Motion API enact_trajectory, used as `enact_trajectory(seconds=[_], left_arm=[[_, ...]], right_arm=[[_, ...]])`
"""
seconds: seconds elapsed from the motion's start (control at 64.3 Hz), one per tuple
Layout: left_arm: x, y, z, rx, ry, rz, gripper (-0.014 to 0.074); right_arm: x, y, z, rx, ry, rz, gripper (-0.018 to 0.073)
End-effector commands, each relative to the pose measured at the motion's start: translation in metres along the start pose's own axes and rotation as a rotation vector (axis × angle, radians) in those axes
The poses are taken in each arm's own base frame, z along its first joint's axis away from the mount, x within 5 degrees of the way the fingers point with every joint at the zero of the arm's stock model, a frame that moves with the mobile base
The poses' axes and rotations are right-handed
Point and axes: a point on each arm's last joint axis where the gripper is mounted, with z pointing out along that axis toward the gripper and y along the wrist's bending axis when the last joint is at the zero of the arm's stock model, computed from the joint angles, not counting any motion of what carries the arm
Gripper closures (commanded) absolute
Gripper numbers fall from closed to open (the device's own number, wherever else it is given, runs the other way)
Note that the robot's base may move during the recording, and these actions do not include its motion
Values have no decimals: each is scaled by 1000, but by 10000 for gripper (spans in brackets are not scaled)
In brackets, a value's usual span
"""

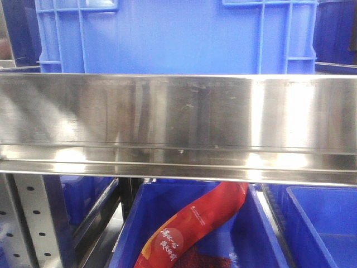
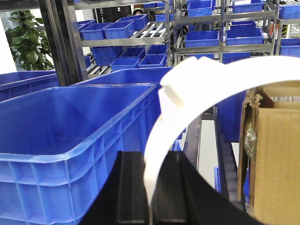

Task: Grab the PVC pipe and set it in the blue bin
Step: 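Move the held piece over the open blue bin with both grippers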

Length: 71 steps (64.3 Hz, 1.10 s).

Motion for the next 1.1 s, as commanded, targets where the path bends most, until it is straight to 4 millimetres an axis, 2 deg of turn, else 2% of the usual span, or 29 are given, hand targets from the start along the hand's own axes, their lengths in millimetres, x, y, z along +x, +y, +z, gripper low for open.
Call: enact_trajectory(seconds=[0.0, 0.358, 0.591, 0.856, 1.089], left_arm=[[-3, 0, -1, 5, -34, -10, 707], [-5, -1, -1, 6, -54, -10, 707], [-9, -1, -3, 4, -20, -10, 707], [-43, -3, -7, -3, 78, 158, 707], [-63, -11, -6, 60, 115, 166, 707]], right_arm=[[-5, 0, -2, 4, -35, -8, 711], [-5, 0, -2, 4, -32, -8, 711], [0, 3, -1, -22, 89, -33, 711], [-16, 3, 16, -20, 390, -181, 711], [-32, 3, 30, -33, 410, -270, 708]])
